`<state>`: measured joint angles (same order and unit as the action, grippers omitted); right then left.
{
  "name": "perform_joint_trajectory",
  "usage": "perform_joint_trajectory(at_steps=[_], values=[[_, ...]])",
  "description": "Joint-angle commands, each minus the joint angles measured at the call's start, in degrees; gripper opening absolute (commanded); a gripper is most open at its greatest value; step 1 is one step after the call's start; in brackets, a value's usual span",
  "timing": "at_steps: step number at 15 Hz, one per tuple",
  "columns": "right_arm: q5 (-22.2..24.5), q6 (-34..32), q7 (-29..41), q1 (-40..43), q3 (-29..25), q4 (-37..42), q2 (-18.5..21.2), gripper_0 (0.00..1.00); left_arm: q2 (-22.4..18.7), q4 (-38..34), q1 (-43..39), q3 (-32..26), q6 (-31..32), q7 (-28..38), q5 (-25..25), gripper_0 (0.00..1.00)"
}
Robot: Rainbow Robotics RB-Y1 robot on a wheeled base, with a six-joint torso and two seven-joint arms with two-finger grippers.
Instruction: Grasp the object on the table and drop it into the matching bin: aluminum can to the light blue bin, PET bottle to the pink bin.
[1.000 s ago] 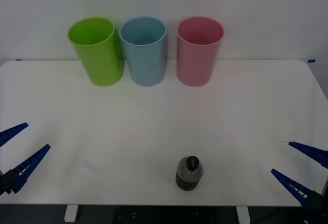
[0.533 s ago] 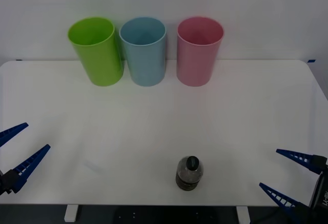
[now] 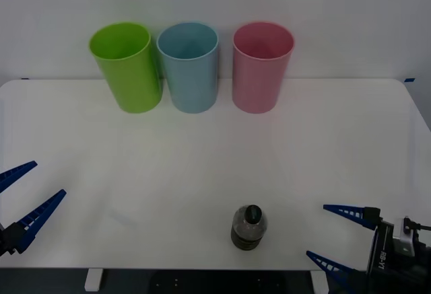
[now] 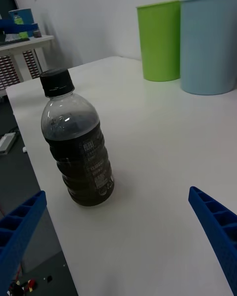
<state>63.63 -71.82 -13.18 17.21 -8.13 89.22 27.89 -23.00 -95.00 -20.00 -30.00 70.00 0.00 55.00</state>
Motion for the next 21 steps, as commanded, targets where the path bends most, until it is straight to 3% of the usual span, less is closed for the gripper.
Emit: perform_joint_trajectory(at_steps=[1,8,13,21], values=[[0.0,2.0,-0.4,-1.7,3.6,-0.7,0.2,1.00,0.0,0.0,0.0,0.0,0.0,0.0,0.0,1.00],[0.0,8.0,-1.8,-4.8,12.3,-0.7,0.2,1.00,0.0,0.0,0.0,0.0,0.0,0.0,0.0,1.00],[0.4,9.9,-8.1,-5.6,15.2,-0.7,0.2,1.00,0.0,0.0,0.0,0.0,0.0,0.0,0.0,1.00],[0.3,18.0,-8.9,-8.5,22.2,-0.8,0.3,1.00,0.0,0.0,0.0,0.0,0.0,0.0,0.0,1.00]])
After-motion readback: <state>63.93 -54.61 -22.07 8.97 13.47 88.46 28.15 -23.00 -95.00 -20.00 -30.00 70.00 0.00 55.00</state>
